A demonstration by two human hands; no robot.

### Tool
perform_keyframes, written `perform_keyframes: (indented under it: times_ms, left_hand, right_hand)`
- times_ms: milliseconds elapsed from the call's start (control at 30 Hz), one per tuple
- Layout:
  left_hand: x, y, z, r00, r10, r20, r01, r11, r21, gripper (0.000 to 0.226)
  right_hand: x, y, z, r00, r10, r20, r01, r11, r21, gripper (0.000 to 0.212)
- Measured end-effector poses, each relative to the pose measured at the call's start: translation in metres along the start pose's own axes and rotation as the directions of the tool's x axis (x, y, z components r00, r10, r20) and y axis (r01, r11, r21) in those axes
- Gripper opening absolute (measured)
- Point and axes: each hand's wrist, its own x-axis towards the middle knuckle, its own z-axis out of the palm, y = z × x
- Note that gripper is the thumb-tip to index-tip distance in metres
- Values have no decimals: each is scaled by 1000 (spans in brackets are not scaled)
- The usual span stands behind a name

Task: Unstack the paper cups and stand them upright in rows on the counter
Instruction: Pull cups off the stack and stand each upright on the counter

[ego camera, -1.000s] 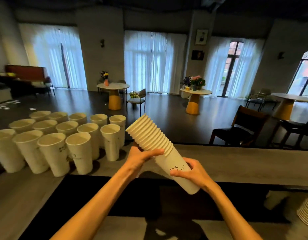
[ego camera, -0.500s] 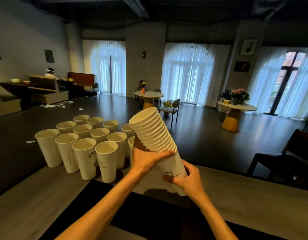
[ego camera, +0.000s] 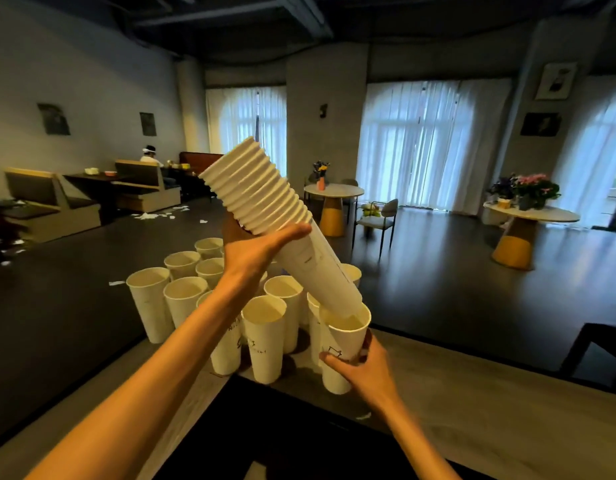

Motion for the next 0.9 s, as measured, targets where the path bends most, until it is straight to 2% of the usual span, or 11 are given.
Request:
perform_keyframes:
  times_ms: [133, 267, 367, 433, 533, 633, 700, 800, 900]
  left_hand:
    - [22, 1, -32, 1000, 4, 28, -3, 1000, -23, 109]
    - [38, -4, -52, 999, -5, 45, 7, 999, -45, 99]
    - [48, -7, -60, 998, -10, 69, 14, 998, -66, 116]
    - [50, -8, -61, 997, 6, 75, 1, 996, -85, 113]
    - [52, -9, -55, 996, 7, 87, 3, 993, -114, 95]
    - [56, -13, -48, 995, 26, 97, -11, 989, -150, 89]
    - [57, -14, -40, 994, 22, 111, -3, 985, -173, 95]
    - [57, -18, -23, 989, -5, 148, 34, 981, -191, 110]
    - [49, -22, 5, 983, 23, 183, 11, 983, -184, 121]
  right_hand:
    - [6, 3, 25, 997, 71, -4, -71, 997, 27, 87]
    - [4, 2, 44, 993, 113, 19, -113, 994, 3, 99]
    - [3, 1, 53, 992, 122, -12, -123, 992, -1, 93]
    - [3, -1, 55, 989, 144, -33, -145, 989, -16, 94]
    - [2, -2, 54, 985, 165, -46, -166, 986, -27, 94]
    - [0, 0, 50, 979, 205, 1, -205, 978, -44, 102]
    - [-2, 3, 44, 973, 228, 35, -226, 972, -61, 106]
    - [-9, 2, 22, 968, 233, 94, -223, 969, -106, 90]
    - [-20, 3, -16, 972, 230, 56, -214, 954, -210, 92]
